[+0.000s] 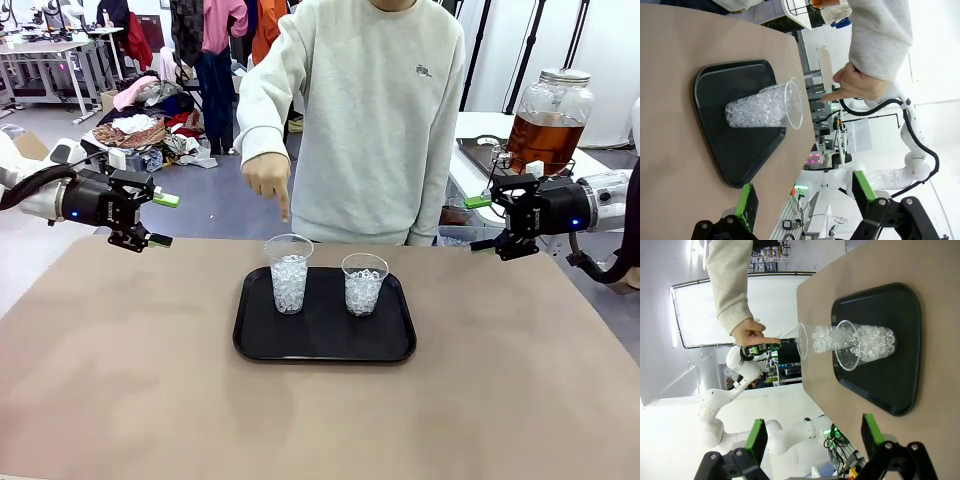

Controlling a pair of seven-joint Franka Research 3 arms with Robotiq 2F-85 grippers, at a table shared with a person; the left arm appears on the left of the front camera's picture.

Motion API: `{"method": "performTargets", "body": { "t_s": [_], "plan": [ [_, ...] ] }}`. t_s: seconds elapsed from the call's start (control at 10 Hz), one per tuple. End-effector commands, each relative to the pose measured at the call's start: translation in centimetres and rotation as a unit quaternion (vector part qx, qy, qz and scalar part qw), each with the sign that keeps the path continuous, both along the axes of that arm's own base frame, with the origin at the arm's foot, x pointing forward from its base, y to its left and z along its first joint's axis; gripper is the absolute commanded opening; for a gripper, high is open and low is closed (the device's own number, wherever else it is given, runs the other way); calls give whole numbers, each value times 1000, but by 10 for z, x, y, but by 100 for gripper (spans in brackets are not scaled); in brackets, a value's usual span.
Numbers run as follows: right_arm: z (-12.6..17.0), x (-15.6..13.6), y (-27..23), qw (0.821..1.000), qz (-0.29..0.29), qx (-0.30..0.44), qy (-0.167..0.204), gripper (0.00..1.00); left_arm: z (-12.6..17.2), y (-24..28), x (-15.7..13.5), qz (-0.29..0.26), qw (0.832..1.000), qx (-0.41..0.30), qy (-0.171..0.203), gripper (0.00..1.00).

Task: Pour the drink into the iced cup.
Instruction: Pick up the iced cup indicated by the human and present it to them.

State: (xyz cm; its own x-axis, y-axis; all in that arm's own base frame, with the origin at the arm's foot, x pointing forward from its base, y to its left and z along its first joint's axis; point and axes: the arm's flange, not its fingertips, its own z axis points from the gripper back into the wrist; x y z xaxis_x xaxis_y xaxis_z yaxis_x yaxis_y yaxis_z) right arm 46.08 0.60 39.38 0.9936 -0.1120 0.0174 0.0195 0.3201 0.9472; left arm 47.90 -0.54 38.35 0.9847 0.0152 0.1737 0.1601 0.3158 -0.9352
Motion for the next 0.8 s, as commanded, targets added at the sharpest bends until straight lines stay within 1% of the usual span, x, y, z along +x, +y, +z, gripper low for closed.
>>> {"method": "performTargets", "body": {
  "t_s": [0.0,0.7],
  "plan": [
    [1,0,0,1000,-1,1,1,100,1,0,-1,1,1000,-1,-1,100],
    [1,0,0,1000,-1,1,1,100,1,0,-1,1,1000,-1,-1,100]
  ]
}}
